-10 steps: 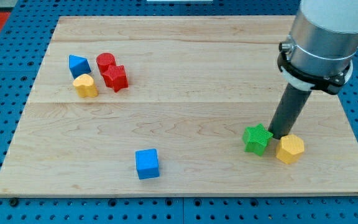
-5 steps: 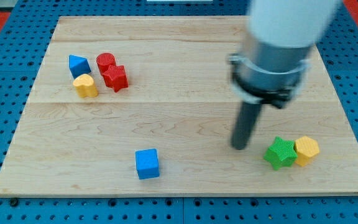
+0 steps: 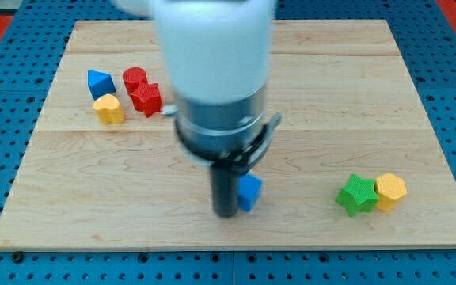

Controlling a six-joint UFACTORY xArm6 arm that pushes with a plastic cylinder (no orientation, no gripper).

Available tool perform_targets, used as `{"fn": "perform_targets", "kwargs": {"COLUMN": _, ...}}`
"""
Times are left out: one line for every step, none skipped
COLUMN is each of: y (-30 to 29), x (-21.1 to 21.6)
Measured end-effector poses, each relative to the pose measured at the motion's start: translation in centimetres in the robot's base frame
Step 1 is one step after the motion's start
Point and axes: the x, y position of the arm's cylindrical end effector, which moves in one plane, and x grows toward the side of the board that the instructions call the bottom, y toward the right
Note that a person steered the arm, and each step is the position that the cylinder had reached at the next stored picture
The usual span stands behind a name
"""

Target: Move the blue cube closer to the green star

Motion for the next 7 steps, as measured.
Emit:
{"fn": "perform_targets", "kwargs": {"y": -2.8, "x": -1.0}}
{"fn": "perform_targets", "kwargs": {"y": 5.9, "x": -1.5}}
{"fn": "perform_targets", "kwargs": {"y": 5.9, "x": 0.0}}
{"fn": "perform_targets", "kwargs": {"y": 8.7, "x": -0.4}}
{"fn": "perform_targets", "kwargs": {"y": 8.2, "x": -0.3}}
{"fn": "perform_targets", "kwargs": {"y": 1.1, "x": 1.4}}
{"fn": "perform_targets", "kwargs": {"y": 0.6, "x": 0.7}}
